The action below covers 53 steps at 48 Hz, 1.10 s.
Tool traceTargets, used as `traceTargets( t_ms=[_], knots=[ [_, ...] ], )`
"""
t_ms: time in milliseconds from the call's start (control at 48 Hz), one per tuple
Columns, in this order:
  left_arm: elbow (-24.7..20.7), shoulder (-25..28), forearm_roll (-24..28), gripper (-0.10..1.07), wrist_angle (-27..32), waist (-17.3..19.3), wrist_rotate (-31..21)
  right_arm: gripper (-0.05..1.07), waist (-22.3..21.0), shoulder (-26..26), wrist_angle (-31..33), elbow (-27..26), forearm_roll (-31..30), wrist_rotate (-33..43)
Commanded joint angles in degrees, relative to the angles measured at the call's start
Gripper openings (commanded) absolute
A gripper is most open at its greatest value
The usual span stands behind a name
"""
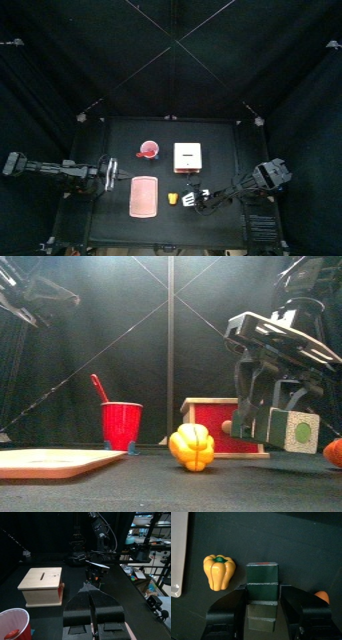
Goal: Place sushi roll on plate
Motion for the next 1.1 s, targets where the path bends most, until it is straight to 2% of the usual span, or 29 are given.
traceTargets(
  t_ms=[0,250,479,750,1083],
  knots=[
    [-0.8,0.4,0.0,-0.01,-0.3,0.3,0.1,0.5,-0.3,-2.2,0.1,-1.1,-0.4,0.2],
    [-0.7,0.0,0.0,-0.01,-0.3,0.3,0.1,0.5,-1.7,-3.5,0.0,-4.6,-3.3,0.5],
    [-0.3,-0.7,0.0,-0.01,-0.3,0.4,0.1,0.5,-3.2,-2.4,0.1,-10.6,-4.1,1.1],
    [1.0,-2.5,-0.1,-0.01,-0.3,2.2,0.0,0.5,-4.6,3.7,-1.2,-19.8,-11.2,1.4],
    [1.4,-3.5,-0.6,-0.01,1.7,4.0,-0.1,0.5,-6.2,12.5,-2.1,-30.0,-11.2,1.6]
  ],
)
